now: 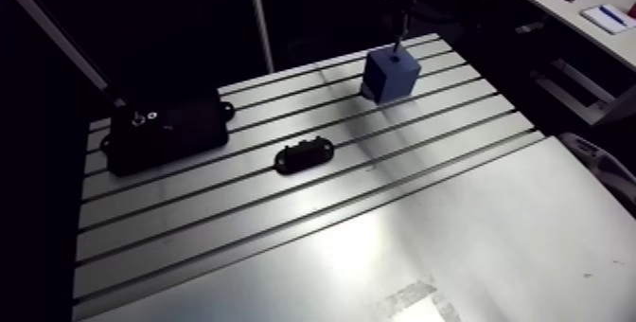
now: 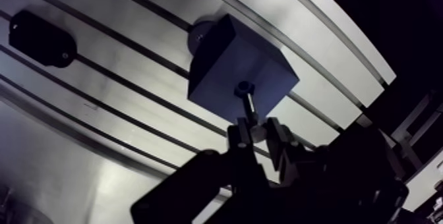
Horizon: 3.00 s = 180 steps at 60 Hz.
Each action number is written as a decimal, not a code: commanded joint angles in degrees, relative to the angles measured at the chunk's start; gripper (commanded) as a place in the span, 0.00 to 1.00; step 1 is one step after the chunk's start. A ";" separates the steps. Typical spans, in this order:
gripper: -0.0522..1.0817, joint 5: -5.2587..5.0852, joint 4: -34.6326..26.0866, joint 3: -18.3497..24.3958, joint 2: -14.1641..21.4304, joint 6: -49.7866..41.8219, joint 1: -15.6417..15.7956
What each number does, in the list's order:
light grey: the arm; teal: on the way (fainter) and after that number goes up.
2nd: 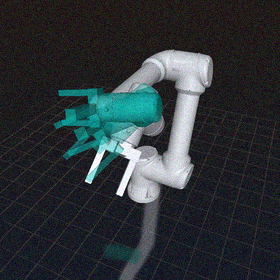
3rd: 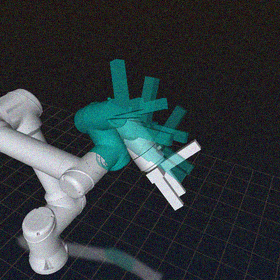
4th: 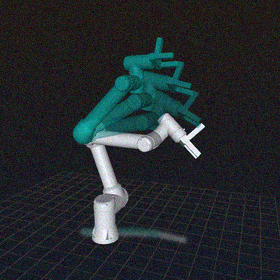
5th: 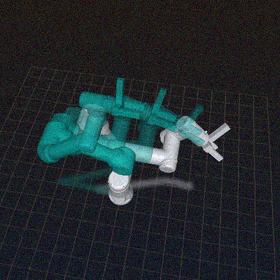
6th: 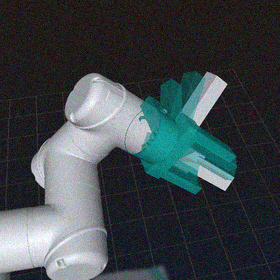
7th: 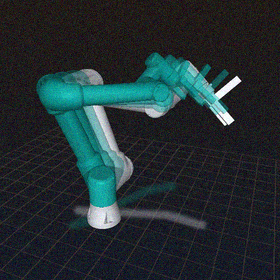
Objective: Pick up the M10 bolt and insert it into the hex recess until seated.
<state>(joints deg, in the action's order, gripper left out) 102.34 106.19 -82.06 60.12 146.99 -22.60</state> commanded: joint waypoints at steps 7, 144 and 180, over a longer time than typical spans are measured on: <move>0.73 0.01 0.03 -0.07 -0.31 0.02 0.00; 0.73 -0.08 0.11 0.25 -1.90 0.28 -0.26; 0.73 -0.08 0.03 0.63 -1.90 0.20 -0.17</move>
<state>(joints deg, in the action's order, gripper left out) 102.23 106.22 -81.42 58.22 147.26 -22.79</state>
